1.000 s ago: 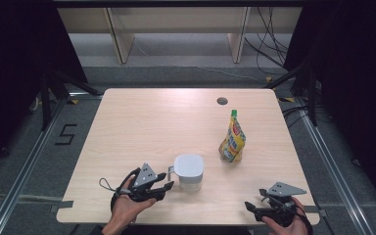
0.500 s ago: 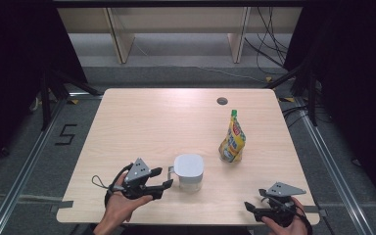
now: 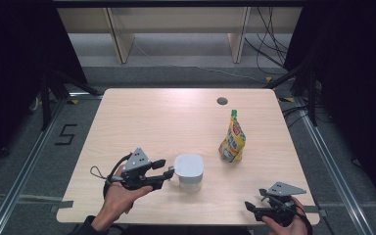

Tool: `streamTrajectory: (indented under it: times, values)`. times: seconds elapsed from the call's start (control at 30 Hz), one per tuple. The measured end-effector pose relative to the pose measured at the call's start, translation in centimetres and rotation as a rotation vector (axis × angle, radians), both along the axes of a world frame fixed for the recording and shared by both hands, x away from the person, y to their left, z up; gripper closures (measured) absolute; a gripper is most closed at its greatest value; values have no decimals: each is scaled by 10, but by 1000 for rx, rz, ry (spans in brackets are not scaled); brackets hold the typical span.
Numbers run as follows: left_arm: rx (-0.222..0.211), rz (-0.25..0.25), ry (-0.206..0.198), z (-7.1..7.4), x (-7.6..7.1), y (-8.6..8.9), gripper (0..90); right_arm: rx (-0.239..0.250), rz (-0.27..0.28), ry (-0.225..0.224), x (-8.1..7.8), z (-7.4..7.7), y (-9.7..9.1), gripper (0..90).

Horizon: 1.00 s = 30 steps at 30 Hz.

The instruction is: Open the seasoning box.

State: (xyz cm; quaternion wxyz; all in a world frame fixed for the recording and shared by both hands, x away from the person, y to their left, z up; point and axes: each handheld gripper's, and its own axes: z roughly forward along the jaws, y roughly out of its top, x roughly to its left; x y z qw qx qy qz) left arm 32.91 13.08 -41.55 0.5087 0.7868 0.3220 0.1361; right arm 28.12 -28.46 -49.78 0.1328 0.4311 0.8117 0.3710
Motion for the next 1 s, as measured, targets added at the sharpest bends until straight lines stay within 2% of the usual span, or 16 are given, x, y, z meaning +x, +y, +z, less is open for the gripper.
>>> streamTrajectory:
  times: [0.03, 0.1, 0.17, 0.23, 0.27, 0.33, 0.37, 0.53, 0.67, 0.7, 0.77, 0.8, 0.87, 0.9, 0.93, 1.0]
  values:
    - [2, 4, 1, 1, 1, -1, 577, -7, 4, -8, 0, 0, 0, 261]
    - [16, -6, -30, 3, 4, -2, 665, -9, -5, -5, -1, 1, 0, 261]
    - [5, -8, -34, 4, 5, -3, 763, -1, -2, -3, -1, 1, 1, 262]
    - [24, -15, -56, 5, 8, -3, 821, 0, -3, -8, 0, 1, 1, 261]
    - [23, -8, -55, 5, 8, -3, 837, 7, -19, 5, -1, 1, 3, 261]
    - [21, -1, -55, 6, 11, -4, 851, 1, -5, -1, 0, 1, 2, 261]
    - [10, 3, -51, 5, 13, -5, 853, 16, -20, 16, -2, 1, 4, 261]
    - [28, -9, -40, 2, 19, -14, 861, 13, 9, -11, -1, 2, 4, 262]
    - [53, -11, -30, -3, 21, -17, 862, 31, 11, -5, -1, 3, 5, 255]
    - [48, -9, -21, -4, 21, -17, 864, 44, -3, 11, -3, 3, 7, 252]
    - [45, -6, -19, -6, 22, -18, 864, 44, 7, -3, -2, 3, 6, 242]
    - [66, -9, -26, -6, 22, -18, 864, 57, 13, 1, -1, 3, 6, 236]
    - [72, -12, -25, -9, 22, -19, 863, 62, 15, -9, -1, 3, 7, 223]
    - [73, -16, -30, -10, 22, -19, 862, 45, 23, -33, 0, 4, 6, 214]
    - [73, -16, -31, -10, 22, -20, 863, 57, 22, -25, 0, 4, 6, 207]
    - [76, -14, -33, -10, 21, -19, 862, 64, 18, -39, 1, 5, 7, 194]
